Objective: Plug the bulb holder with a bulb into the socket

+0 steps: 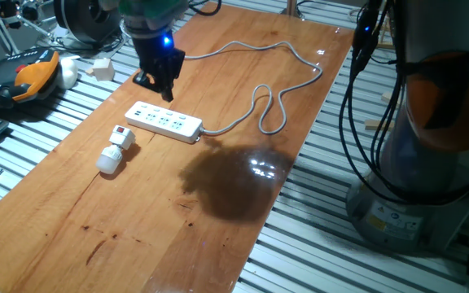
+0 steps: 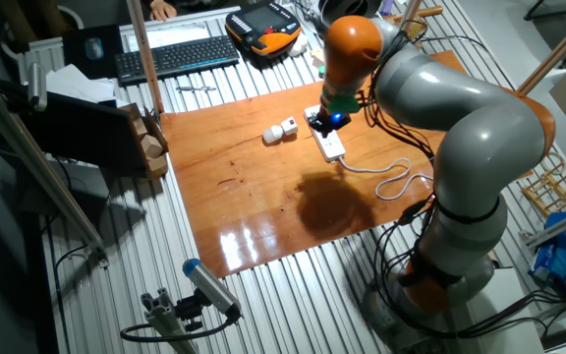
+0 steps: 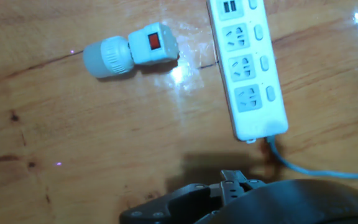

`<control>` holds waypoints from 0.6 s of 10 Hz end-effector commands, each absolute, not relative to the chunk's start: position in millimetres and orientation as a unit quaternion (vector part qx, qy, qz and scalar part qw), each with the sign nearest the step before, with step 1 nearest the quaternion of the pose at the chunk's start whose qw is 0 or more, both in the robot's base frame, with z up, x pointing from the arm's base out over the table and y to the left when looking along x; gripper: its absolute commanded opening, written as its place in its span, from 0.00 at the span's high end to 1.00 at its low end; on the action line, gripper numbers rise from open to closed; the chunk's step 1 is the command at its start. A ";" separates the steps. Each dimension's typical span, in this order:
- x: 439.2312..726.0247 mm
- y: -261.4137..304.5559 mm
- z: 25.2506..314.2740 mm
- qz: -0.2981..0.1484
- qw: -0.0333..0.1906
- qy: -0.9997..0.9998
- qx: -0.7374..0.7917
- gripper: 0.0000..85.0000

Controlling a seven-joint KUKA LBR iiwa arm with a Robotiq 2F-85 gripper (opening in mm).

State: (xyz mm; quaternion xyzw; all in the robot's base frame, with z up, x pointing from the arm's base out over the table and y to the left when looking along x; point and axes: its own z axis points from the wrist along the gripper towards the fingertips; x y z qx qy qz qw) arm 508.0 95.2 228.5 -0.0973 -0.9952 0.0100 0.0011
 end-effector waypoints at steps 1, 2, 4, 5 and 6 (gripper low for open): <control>507.2 98.7 228.5 0.010 0.001 -0.995 -0.099 1.00; 508.1 102.0 226.0 0.008 -0.002 -0.995 -0.100 1.00; 509.9 111.0 222.7 0.015 -0.007 -0.994 -0.106 1.00; 509.8 115.6 222.5 0.016 -0.007 -0.994 -0.108 1.00; 509.5 119.3 223.1 0.018 -0.005 -0.994 -0.111 1.00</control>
